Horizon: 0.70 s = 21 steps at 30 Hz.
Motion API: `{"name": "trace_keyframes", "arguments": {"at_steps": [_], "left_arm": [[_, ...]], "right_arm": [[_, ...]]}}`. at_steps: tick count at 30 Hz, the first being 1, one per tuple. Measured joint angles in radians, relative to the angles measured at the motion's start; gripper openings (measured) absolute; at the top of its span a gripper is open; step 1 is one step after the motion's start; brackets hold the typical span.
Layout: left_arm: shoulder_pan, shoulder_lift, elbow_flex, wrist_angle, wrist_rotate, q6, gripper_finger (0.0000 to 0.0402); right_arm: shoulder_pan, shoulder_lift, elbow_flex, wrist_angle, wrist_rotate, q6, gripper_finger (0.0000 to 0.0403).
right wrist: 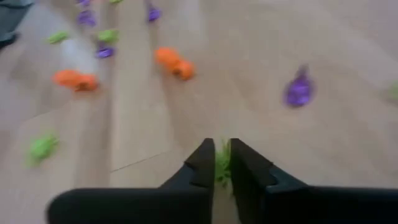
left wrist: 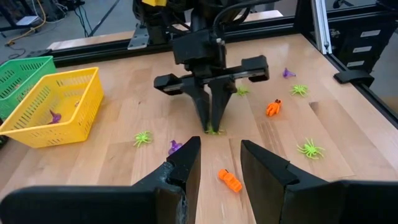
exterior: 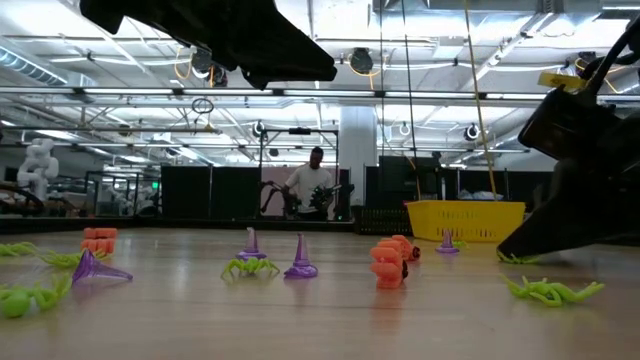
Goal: Sort Halloween decoration
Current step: Put the green spider toy into the black basket
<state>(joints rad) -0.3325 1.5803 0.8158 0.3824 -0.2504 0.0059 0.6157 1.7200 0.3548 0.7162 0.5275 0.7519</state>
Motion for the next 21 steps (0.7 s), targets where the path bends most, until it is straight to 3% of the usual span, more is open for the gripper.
{"name": "trace_keyframes", "arguments": {"at_steps": [3,21], "left_arm": [[0.000,0.000,0.000,0.000,0.000,0.000,0.0114],[0.000,0.000,0.000,-0.004,0.000,0.000,0.0114]], "right_arm": [[0.002,0.001,0.001,0.012,-0.024,-0.024,0.0005],[0.007,0.003,-0.002,0.175,-0.010,-0.138,0.0000]]}}
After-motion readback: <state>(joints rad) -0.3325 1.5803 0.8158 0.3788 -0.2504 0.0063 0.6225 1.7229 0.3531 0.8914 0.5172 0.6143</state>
